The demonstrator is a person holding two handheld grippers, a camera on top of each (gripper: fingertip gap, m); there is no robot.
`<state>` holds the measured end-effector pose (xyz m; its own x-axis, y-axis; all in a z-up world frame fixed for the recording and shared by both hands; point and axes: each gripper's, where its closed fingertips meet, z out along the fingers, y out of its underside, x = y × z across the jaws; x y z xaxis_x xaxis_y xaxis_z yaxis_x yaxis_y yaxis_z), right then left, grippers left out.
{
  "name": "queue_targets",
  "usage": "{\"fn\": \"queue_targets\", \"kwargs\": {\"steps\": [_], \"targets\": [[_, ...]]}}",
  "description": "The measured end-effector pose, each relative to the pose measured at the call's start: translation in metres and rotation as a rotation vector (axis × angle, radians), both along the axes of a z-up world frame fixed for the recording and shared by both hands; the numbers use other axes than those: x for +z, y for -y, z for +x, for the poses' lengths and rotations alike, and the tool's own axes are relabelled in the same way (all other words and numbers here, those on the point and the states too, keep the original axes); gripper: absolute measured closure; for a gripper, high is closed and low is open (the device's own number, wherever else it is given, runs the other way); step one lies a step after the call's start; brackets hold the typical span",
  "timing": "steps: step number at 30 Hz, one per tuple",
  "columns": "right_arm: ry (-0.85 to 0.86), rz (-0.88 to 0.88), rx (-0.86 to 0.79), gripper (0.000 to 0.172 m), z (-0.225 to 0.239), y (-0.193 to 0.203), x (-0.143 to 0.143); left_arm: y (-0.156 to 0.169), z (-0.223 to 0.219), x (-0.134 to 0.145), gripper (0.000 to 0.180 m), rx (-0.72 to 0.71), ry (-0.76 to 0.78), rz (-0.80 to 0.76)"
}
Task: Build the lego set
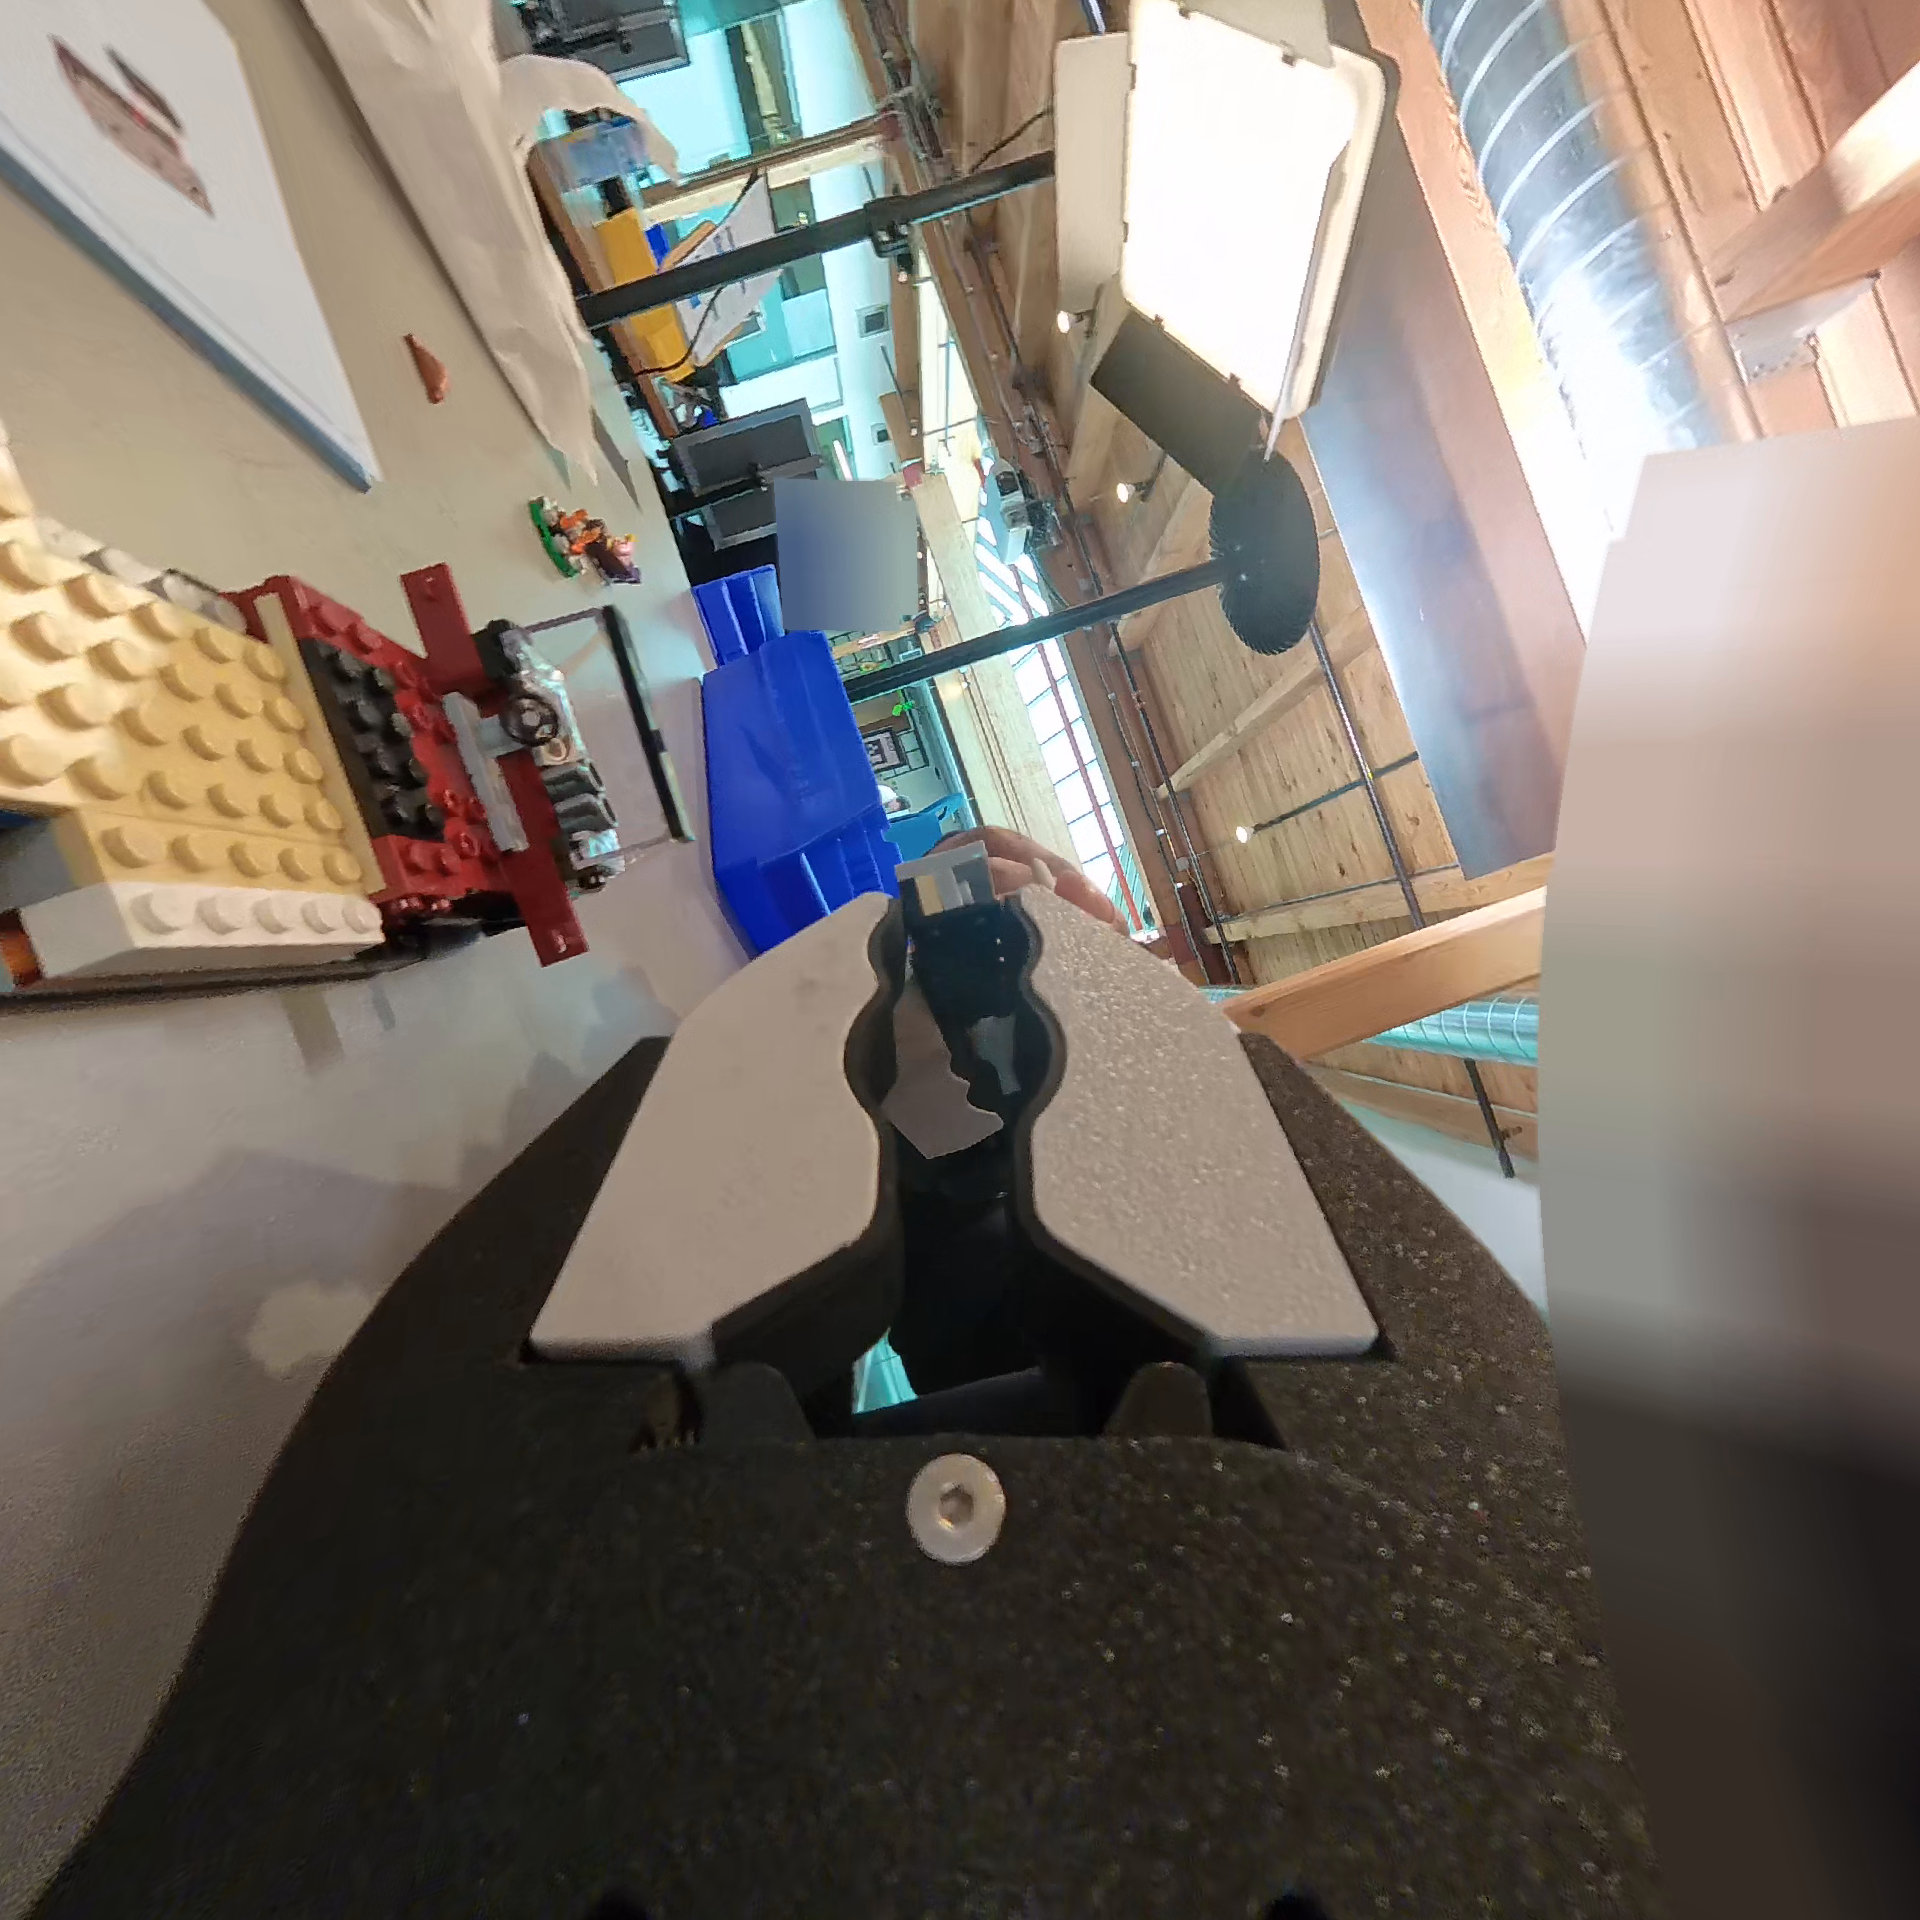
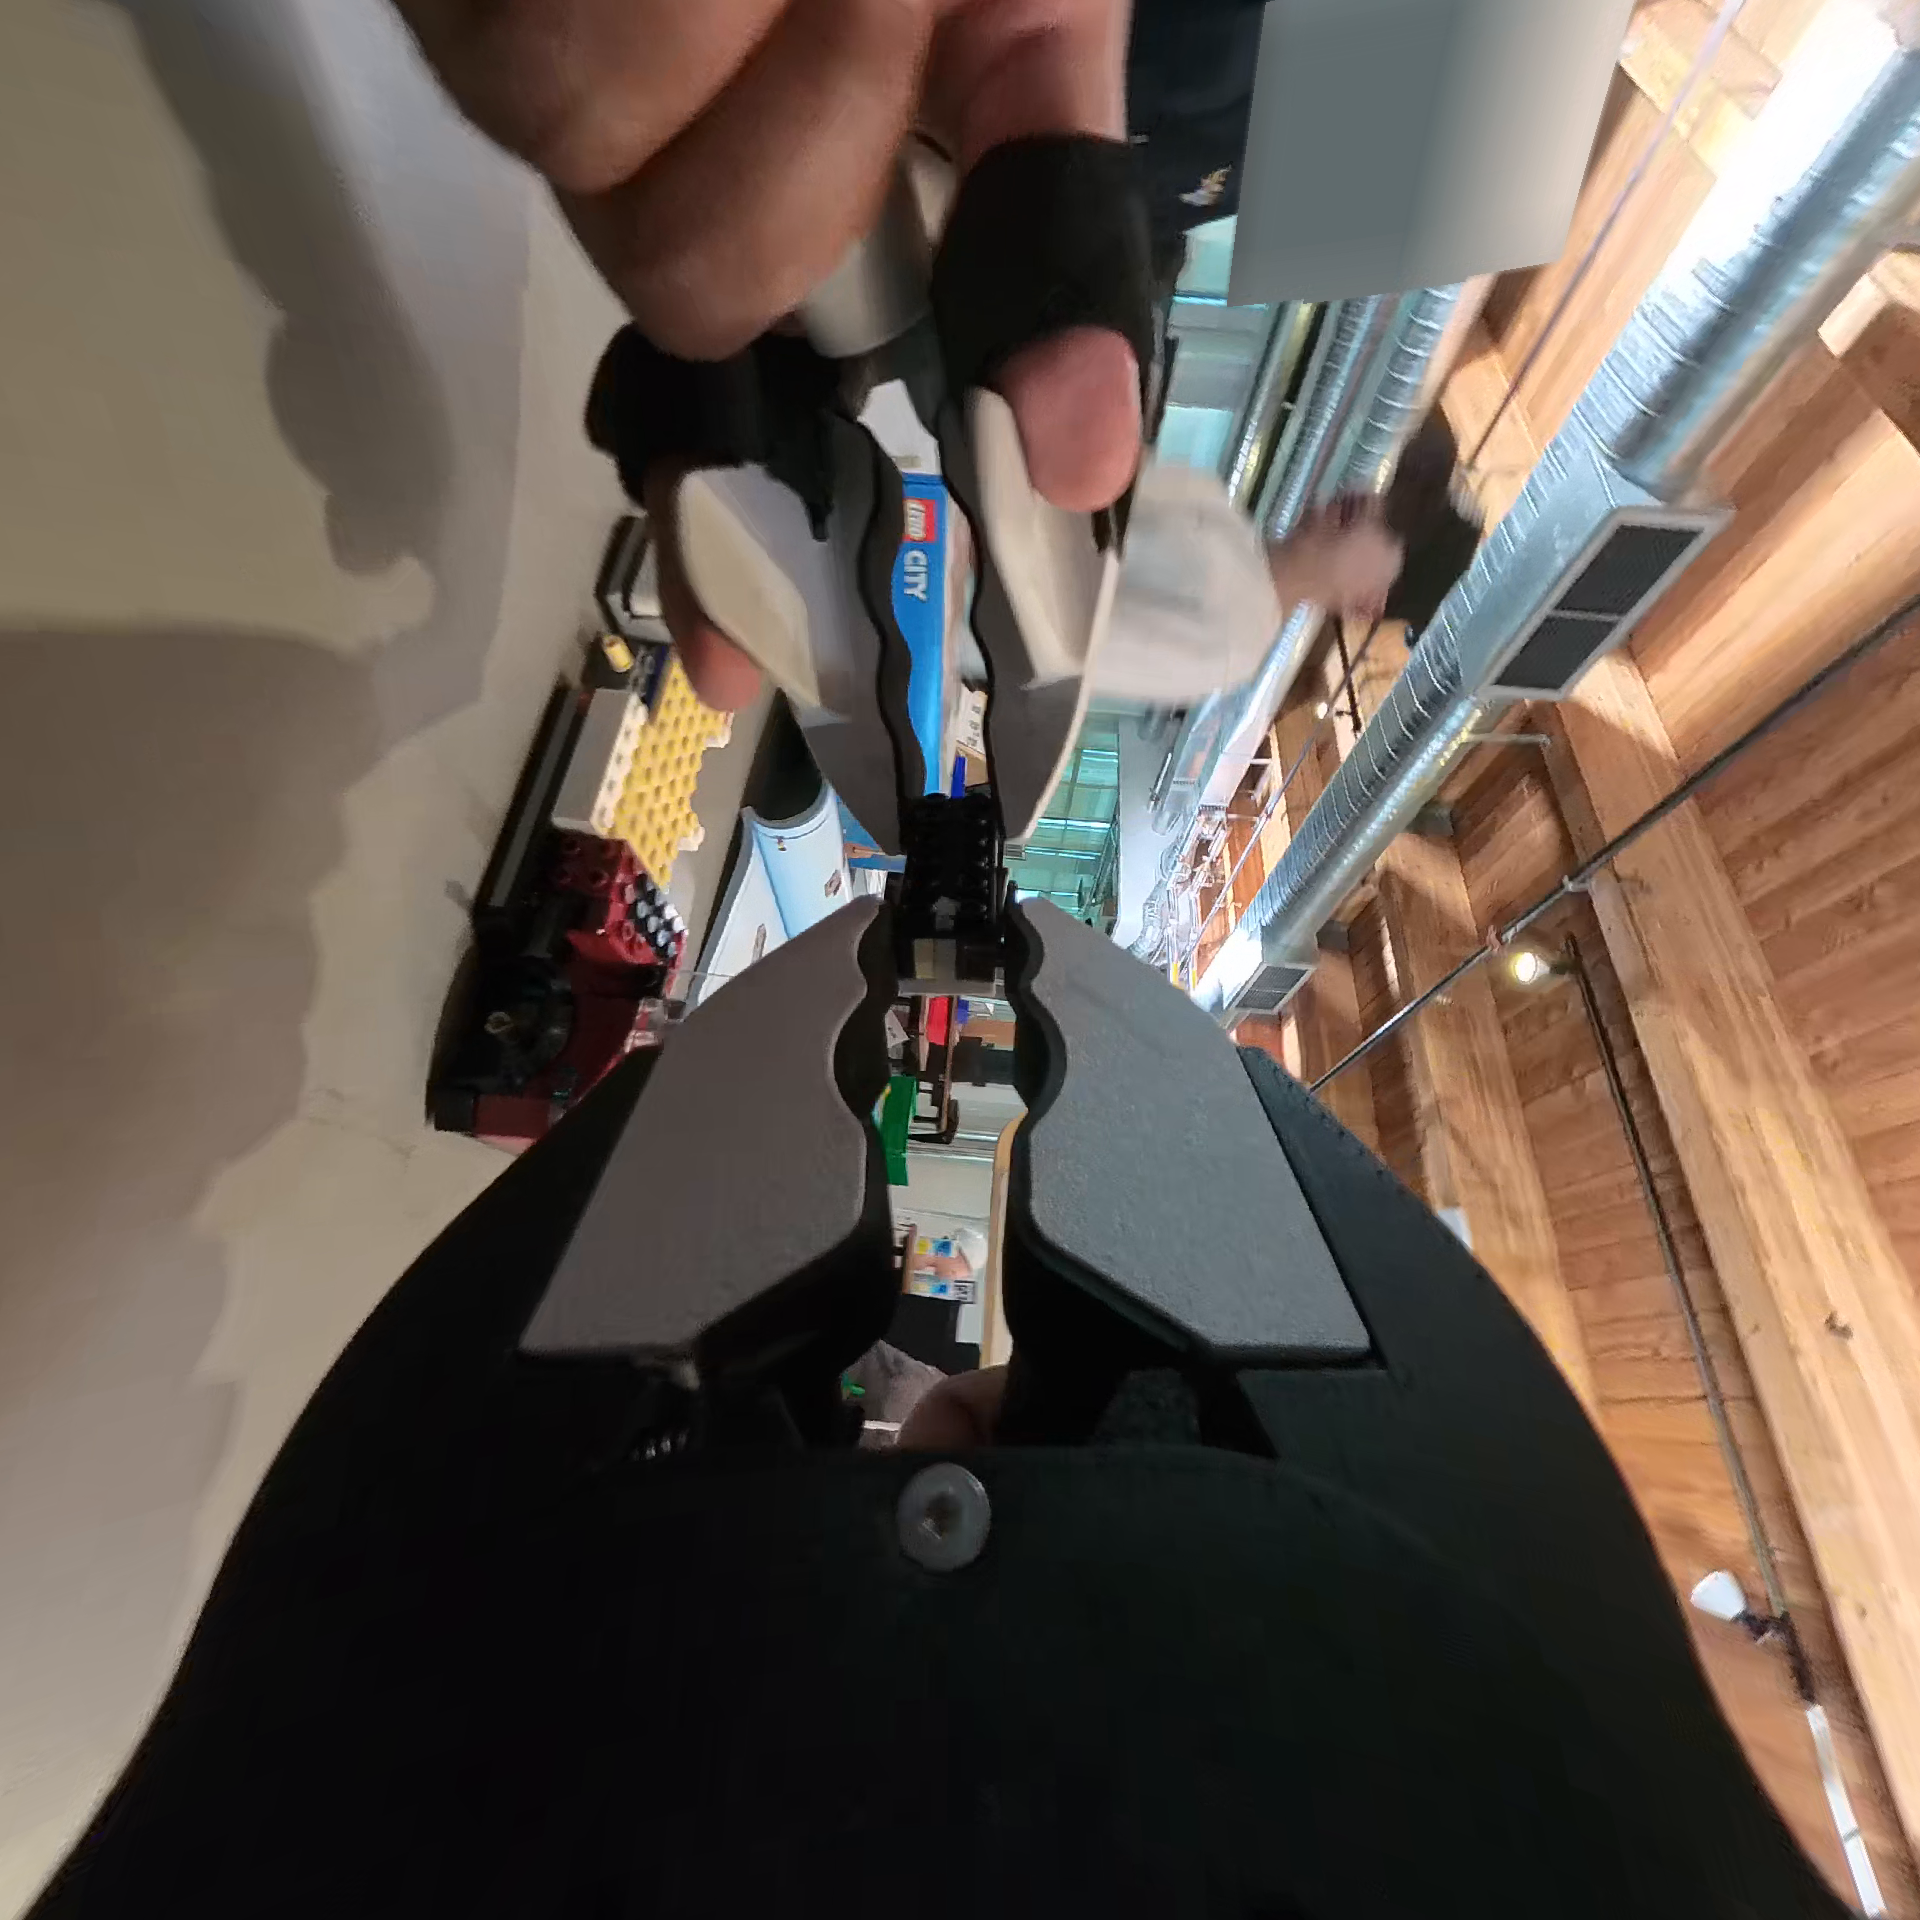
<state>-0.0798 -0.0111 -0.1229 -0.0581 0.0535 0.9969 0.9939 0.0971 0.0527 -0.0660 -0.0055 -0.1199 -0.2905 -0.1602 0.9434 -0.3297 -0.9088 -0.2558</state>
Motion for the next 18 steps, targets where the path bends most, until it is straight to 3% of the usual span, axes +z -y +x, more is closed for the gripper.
{"fn": "queue_targets", "kwargs": {"steps": [3, 6, 13, 16, 18], "targets": [[-0.089, 0.003, 0.003, 0.153, 0.002, 0.002, 0.005, -0.001, -0.004, 0.006, 0.154, 0.001, 0.059, 0.076], [-0.208, -0.022, 0.032, 0.153, 0.003, 0.005, 0.006, -0.008, -0.012, 0.014, 0.144, 0.044, 0.15, 0.268], [-0.516, -0.092, 0.164, 0.152, -0.002, 0.015, 0.024, -0.003, -0.032, 0.034, 0.13, 0.035, 0.517, 1.142], [-0.571, -0.117, 0.205, 0.153, -0.003, 0.017, 0.027, 0.009, -0.029, 0.042, 0.132, 0.008, 0.73, 1.403], [-0.582, -0.132, 0.226, 0.152, -0.004, 0.017, 0.028, 0.017, -0.025, 0.041, 0.133, -0.043, 0.857, 1.499]]}}
